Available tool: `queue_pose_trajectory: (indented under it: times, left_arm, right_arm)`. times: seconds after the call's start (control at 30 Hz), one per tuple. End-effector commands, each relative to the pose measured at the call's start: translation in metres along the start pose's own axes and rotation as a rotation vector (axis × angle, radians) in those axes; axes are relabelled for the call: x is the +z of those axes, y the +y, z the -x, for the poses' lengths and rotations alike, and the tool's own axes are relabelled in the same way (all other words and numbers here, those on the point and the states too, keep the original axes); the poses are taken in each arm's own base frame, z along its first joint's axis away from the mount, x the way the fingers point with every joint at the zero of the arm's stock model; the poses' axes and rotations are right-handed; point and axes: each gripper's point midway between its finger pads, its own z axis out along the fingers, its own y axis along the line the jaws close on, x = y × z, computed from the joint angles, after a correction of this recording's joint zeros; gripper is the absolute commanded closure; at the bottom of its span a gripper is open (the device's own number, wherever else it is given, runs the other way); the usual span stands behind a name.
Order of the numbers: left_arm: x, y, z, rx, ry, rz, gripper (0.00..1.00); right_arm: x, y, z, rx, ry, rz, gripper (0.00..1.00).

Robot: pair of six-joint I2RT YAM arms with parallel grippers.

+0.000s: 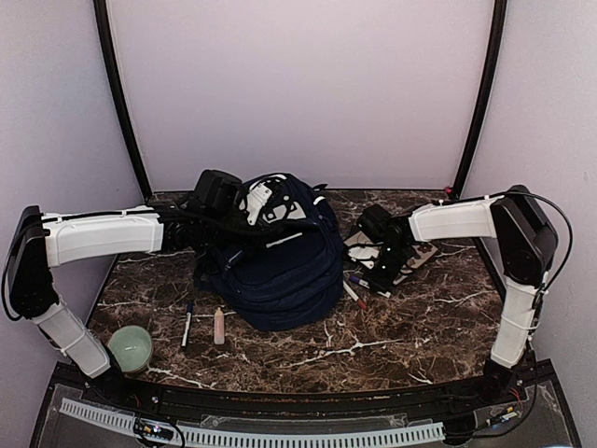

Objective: Pack the student bag
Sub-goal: Pick up the pen from the center of the board.

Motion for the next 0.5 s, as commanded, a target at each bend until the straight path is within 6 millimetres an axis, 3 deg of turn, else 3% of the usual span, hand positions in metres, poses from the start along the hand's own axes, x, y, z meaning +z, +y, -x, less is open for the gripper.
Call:
queue_pose_trajectory:
  times: [0.0,0.3,0.47]
  left_arm:
    - [-0.014,0.003,0.02,-0.008,-0.07,0.008,1.0]
    - [-0.016,0.004,0.031,-0.004,-0.091,0.008,0.99]
    - [-0.018,0.005,0.04,0.001,-0.101,0.01,1.0]
  right_arm:
    - [-0.019,0.005,-0.001,-0.011,-0.011,0.015,0.97]
    - [-0.075,0.009,0.017,-0.148,-0.173,-0.025,0.99]
    - [-0.108,0.014,0.047,-0.337,-0.297,-0.173,1.0]
